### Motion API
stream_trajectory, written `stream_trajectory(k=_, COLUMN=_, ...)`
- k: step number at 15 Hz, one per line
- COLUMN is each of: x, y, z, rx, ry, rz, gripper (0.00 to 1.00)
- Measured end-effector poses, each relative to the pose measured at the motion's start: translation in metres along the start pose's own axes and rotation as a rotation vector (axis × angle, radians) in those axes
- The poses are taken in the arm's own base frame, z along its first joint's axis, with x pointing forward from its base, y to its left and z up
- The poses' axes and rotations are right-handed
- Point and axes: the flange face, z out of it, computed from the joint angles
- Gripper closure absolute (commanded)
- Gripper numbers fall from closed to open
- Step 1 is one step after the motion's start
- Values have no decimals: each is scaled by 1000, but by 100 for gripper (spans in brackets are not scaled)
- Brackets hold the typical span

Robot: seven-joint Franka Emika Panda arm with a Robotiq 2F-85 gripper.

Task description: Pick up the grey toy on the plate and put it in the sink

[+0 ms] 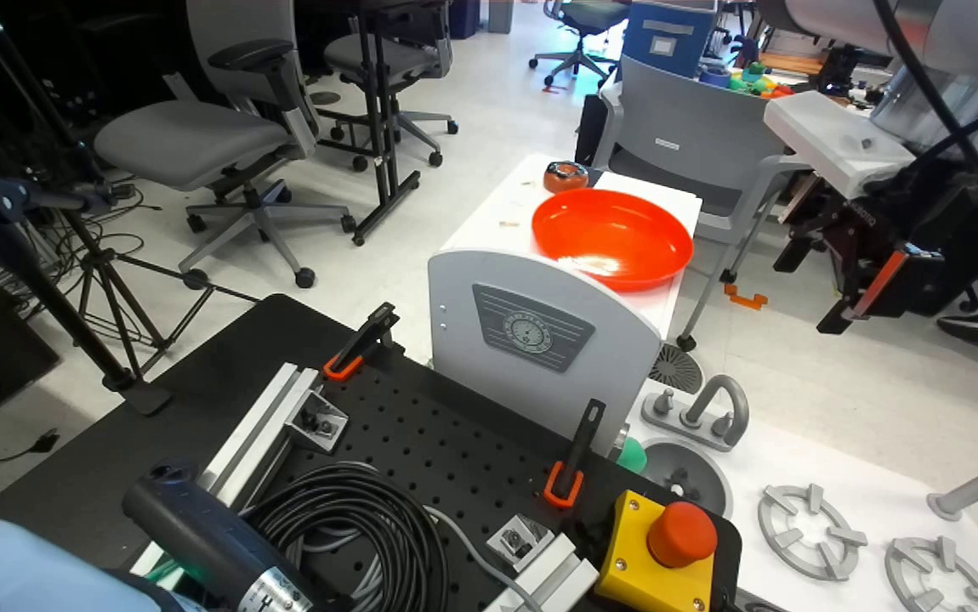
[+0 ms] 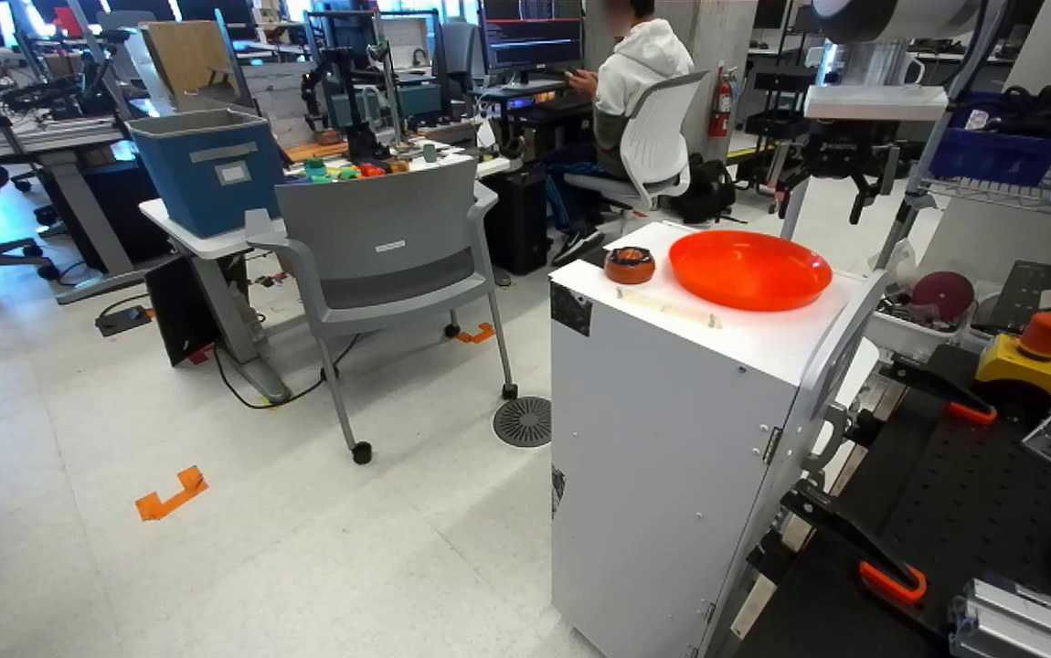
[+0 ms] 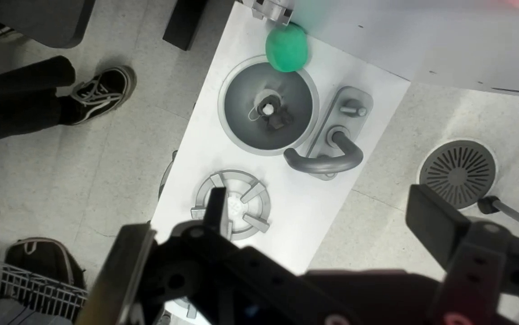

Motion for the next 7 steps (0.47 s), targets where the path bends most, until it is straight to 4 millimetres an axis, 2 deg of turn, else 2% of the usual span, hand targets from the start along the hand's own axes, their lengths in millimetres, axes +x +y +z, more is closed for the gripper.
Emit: stream_trajectory(k=7, x=-3, y=1, z=-2, rx=5, ry=4, rz=-5, gripper=0)
